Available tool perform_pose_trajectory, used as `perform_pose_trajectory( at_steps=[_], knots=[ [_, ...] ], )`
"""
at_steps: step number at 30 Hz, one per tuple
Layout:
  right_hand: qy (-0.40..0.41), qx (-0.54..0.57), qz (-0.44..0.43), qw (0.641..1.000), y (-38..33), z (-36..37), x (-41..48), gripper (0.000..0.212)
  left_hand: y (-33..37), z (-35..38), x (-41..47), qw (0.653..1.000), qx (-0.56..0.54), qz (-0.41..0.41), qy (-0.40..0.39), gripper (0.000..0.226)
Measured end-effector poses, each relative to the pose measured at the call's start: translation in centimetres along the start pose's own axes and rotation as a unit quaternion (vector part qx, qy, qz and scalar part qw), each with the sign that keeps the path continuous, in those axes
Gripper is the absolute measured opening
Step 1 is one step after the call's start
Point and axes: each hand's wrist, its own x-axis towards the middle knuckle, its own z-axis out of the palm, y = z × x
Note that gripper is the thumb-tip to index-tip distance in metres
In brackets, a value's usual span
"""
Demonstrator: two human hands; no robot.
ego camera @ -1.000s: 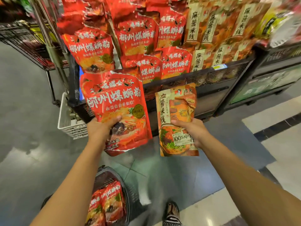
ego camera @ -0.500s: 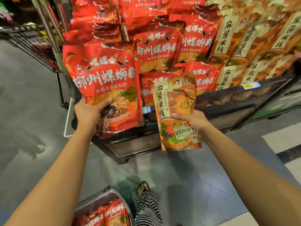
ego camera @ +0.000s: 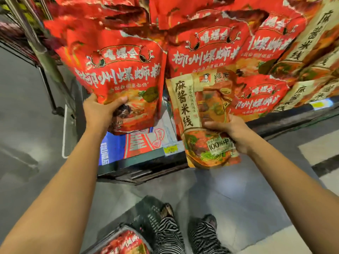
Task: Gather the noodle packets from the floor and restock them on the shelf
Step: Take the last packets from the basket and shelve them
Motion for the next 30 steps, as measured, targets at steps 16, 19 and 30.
perform_pose_trajectory(
  at_steps=[16,19,30],
  knots=[
    [-0.040,-0.029,0.006,0.999,-0.5,-1.9,2.0,0.051,-2.7,0.6,-2.0,0.991,-0.001,-0.050,0.128,0.093],
    [-0.058,-0.060,-0.011,0.996,-0.9,-3.3,1.6,0.065,-2.1,1.1,-3.3,0.984,0.006,-0.045,0.174,0.115],
    [-0.065,-0.086,-0.065,0.992,-2.0,-16.5,-3.8,0.074,2.9,7.1,-9.7,0.928,0.127,-0.051,0.347,0.113]
  ],
)
